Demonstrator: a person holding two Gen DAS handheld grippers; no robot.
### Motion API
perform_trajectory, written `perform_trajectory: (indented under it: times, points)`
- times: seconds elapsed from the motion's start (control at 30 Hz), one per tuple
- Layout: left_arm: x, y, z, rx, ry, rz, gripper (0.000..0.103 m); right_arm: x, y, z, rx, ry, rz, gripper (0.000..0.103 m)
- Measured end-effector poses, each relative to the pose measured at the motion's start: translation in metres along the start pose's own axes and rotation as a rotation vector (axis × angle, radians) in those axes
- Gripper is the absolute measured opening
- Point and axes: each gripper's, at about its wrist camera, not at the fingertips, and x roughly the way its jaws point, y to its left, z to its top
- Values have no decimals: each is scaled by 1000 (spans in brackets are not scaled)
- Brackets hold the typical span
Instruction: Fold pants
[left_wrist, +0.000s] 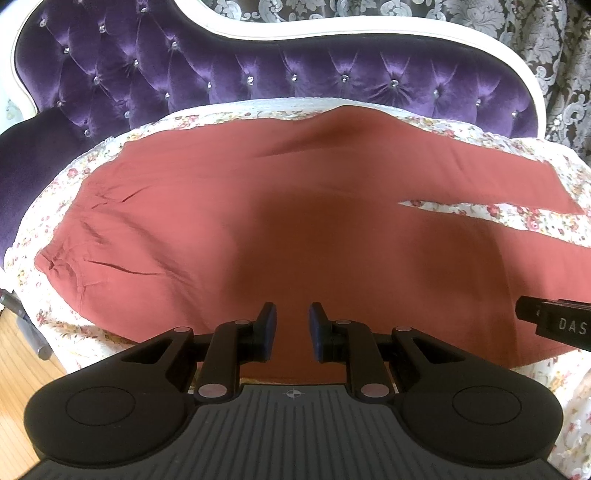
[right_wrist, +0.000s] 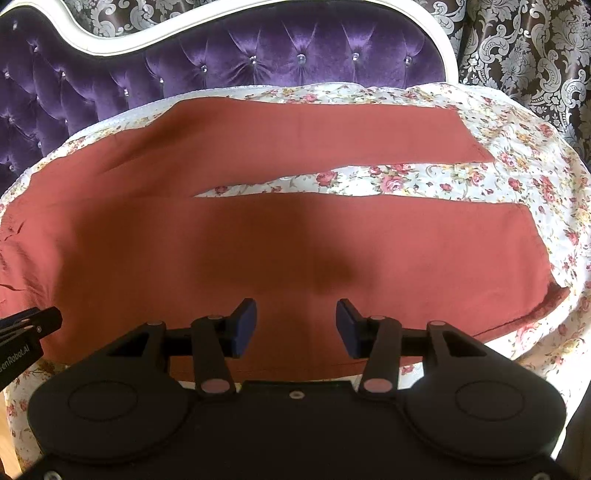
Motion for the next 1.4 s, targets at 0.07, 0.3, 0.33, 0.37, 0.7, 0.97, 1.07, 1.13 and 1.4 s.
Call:
perform_trajectory:
  times: [0.07,0.3,0.33,0.37,0.7,0.97,1.07,1.13,1.4]
  points:
    - [0,0,0,0,0,1,20,0,0,0,-1,-1,0,55]
    - [0,0,0,1,0,2,20,1,2,0,-2,4,5,55]
    - [0,0,0,1,0,2,20,1,2,1,-3,4,6,55]
    - [0,0,0,1,1,2,20,1,2,1,-3,4,7,55]
    - [0,-1,2,3,-2,-1,20,0,4,2,-3,0,28,55]
    - [-1,1,5,-7,-2,-16,20,-1,7,5,-21,-11,28,55]
    - [-1,2,5,-4,-3,-15,20,0,8,5,-29,-6,31,55]
    - [-1,1,6,-2,-3,-13,20,2,9,5,-29,-1,38,55]
    - [8,0,12,0,13,-5,20,8,-3,6,91,4,105,55]
